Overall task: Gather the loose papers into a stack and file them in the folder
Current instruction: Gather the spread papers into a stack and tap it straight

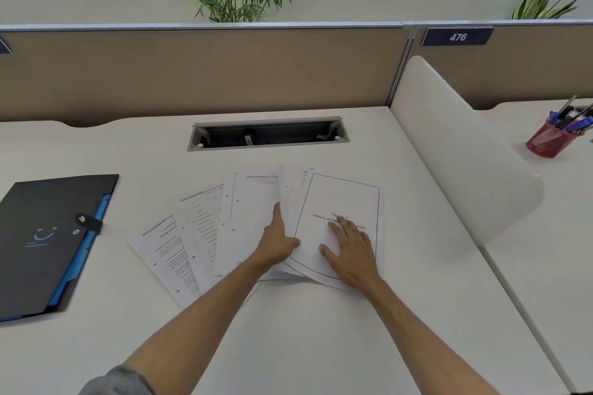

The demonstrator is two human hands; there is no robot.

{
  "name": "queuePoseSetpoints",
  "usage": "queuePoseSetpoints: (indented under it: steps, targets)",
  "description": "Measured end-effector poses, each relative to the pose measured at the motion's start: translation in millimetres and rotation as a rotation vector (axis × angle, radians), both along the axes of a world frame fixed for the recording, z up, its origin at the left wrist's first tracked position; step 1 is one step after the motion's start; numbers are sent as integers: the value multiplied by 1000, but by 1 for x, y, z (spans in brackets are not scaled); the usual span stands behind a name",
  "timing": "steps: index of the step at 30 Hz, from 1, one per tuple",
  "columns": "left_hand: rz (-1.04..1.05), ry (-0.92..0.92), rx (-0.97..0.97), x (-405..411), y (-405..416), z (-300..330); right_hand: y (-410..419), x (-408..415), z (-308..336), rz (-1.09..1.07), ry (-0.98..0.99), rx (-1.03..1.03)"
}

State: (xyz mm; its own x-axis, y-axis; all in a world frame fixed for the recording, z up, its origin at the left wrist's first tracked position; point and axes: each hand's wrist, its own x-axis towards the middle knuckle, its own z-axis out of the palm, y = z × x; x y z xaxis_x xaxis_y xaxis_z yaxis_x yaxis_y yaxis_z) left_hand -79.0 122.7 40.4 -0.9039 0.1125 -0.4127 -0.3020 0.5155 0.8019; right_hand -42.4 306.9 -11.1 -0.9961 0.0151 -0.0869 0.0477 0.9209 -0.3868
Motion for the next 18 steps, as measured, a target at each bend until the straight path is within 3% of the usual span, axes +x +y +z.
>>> queuePoseSetpoints:
  steps: [6, 9, 12, 15, 18]
  targets:
    - [11, 14, 115, 5, -5, 0, -5, -2, 6, 21, 42, -31]
    - [107, -8, 214, 0, -16, -12, -2, -2, 12, -242, 218, -119]
    - [201, -40, 323, 3, -22, 2, 4, -4, 21, -463, 204, -260]
    - [236, -56, 403, 4, -30, 10, 9, -9, 31, -600, 69, -565]
    - [259, -82, 465, 6, -39, 16, 12, -13, 41, -697, -49, -1034]
